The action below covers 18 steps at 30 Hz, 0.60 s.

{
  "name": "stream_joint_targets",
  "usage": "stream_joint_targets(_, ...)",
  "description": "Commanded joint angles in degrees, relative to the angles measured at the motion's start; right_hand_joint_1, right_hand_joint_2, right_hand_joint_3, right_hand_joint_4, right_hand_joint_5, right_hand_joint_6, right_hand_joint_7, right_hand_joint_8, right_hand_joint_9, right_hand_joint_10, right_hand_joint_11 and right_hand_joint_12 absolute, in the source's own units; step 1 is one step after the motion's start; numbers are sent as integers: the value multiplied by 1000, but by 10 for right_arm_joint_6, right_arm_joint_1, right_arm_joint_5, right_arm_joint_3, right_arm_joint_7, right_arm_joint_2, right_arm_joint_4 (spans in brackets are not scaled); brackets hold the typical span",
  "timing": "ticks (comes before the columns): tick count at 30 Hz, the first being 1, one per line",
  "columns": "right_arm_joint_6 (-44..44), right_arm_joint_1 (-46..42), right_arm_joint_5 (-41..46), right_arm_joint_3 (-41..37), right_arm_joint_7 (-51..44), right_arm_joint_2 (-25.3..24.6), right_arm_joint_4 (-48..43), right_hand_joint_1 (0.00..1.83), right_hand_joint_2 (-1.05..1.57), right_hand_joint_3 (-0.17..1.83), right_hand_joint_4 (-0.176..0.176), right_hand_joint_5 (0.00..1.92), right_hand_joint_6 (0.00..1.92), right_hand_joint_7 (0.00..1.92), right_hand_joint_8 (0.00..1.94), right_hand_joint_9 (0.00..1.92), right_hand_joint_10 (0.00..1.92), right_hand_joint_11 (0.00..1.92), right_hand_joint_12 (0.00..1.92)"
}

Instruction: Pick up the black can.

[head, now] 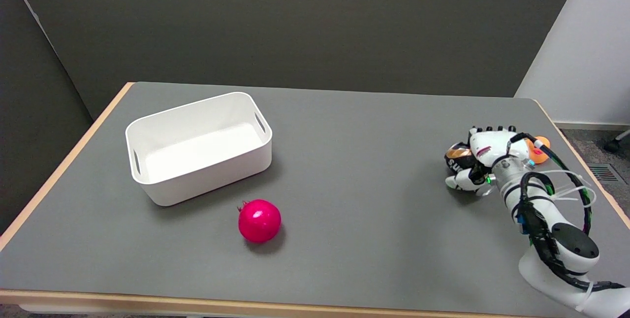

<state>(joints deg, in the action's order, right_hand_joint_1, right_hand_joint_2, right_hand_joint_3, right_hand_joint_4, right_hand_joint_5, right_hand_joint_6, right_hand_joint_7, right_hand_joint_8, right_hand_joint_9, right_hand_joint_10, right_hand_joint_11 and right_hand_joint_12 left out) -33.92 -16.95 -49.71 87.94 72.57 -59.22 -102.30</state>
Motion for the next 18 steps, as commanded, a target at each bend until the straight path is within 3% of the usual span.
stream_joint_targets(1, 10, 59, -183, 46, 116, 35, -21, 972, 1217, 333, -166, 545, 1674, 695, 926, 517, 1127, 374, 1577)
stream_joint_targets(4, 33, 91, -244, 63, 214, 48, -21, 978, 1205, 343, -162, 557, 1660, 712, 938, 540, 1152, 403, 1597)
stream_joint_targets(11, 21, 212, -398, 189, 460, 51, 1, 971, 1187, 364, -141, 573, 1650, 731, 959, 576, 1173, 457, 1624)
stream_joint_targets(18, 14, 332, -454, 304, 536, 4, 66, 947, 1192, 364, -108, 567, 1661, 726, 964, 575, 1134, 416, 1557)
